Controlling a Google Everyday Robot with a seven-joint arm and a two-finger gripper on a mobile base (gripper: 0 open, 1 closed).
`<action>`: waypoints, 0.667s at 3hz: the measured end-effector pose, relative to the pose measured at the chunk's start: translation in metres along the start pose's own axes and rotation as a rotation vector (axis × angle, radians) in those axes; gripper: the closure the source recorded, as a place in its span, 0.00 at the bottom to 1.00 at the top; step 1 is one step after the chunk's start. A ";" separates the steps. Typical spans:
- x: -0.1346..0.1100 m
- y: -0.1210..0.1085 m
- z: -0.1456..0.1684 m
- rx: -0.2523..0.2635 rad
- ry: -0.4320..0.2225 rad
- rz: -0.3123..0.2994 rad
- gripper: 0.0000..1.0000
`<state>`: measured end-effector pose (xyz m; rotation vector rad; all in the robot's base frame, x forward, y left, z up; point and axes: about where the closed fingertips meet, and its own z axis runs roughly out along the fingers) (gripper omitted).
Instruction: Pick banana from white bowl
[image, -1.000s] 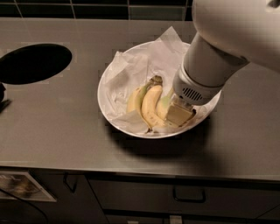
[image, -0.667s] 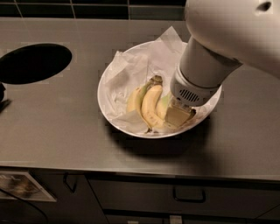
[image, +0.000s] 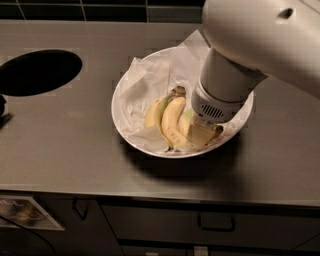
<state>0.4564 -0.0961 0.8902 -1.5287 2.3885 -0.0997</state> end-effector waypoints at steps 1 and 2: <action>-0.001 0.001 0.008 -0.016 0.013 -0.007 0.42; -0.002 0.002 0.016 -0.046 0.032 -0.014 0.44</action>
Offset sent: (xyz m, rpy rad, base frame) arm 0.0067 0.0052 -0.0272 -0.0240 0.1025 0.0261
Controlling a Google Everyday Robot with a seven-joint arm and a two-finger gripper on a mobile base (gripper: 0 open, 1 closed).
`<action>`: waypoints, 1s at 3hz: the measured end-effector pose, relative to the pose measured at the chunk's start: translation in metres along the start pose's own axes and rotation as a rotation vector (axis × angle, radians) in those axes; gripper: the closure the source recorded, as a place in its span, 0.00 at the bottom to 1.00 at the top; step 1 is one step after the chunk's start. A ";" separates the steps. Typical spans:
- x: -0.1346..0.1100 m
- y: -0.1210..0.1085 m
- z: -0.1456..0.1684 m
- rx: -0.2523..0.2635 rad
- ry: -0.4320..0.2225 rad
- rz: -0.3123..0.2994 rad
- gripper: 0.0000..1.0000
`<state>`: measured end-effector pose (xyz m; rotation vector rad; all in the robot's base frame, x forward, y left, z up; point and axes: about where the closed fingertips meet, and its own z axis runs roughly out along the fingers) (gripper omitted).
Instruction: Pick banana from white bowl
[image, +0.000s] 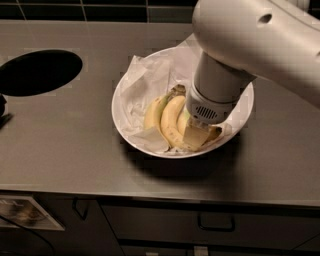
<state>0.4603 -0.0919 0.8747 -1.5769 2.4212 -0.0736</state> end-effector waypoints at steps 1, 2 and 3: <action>0.000 0.001 0.008 -0.040 0.034 -0.006 0.49; 0.000 0.001 0.009 -0.058 0.048 -0.007 0.54; 0.000 0.001 0.009 -0.058 0.048 -0.007 0.72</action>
Offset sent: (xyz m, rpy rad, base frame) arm 0.0005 -0.0002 -0.0229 -0.0475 0.1756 0.0138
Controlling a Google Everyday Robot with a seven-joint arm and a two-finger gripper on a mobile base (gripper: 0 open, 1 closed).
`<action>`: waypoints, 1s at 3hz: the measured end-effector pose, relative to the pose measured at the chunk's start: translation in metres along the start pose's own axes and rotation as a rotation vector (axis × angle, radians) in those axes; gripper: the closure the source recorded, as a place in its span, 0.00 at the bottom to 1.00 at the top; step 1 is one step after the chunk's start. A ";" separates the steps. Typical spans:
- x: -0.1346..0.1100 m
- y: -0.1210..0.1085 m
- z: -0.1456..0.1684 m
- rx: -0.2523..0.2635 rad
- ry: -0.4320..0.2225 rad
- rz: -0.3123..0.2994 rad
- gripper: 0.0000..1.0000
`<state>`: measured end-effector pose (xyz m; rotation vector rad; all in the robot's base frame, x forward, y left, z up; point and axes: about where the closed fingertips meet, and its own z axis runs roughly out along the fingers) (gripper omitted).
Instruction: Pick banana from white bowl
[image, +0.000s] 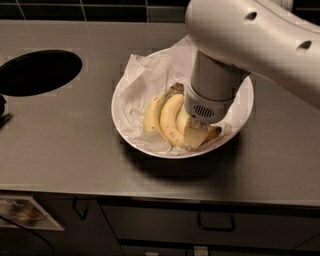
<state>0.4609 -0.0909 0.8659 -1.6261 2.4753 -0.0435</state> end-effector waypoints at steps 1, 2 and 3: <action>0.000 0.000 0.000 0.000 0.000 0.000 0.95; 0.003 0.001 -0.011 0.029 -0.058 0.013 1.00; 0.011 0.004 -0.026 0.069 -0.149 0.040 1.00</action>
Offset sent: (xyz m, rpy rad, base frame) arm -0.0097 -0.0095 0.0257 0.1111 -0.1207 -0.0266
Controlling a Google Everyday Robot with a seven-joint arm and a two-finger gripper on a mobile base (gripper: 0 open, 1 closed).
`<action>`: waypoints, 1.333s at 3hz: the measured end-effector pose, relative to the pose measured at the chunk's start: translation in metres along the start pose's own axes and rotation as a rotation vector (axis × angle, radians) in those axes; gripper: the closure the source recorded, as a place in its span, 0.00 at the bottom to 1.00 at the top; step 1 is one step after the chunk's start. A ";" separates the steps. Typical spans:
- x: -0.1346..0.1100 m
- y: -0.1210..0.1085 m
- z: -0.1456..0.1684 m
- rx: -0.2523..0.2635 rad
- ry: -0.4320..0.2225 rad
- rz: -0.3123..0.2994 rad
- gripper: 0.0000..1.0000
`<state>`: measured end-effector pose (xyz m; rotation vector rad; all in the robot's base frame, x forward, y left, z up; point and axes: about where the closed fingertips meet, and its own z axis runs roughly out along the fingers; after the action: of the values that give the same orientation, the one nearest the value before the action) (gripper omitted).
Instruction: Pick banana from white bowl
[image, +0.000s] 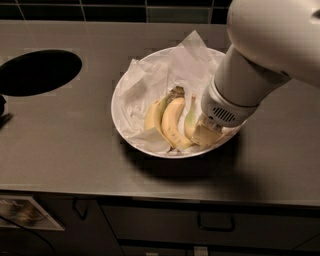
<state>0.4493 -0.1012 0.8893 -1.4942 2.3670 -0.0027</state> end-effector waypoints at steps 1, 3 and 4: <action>0.004 -0.001 -0.012 0.030 -0.067 0.024 1.00; 0.009 -0.004 -0.029 0.065 -0.164 0.056 1.00; 0.008 -0.002 -0.044 0.078 -0.220 0.043 1.00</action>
Offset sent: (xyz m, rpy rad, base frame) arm -0.0082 -0.0192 0.0252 0.1448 -0.1260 -0.0585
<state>0.4353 -0.1170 0.9287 -1.3348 2.1974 0.0747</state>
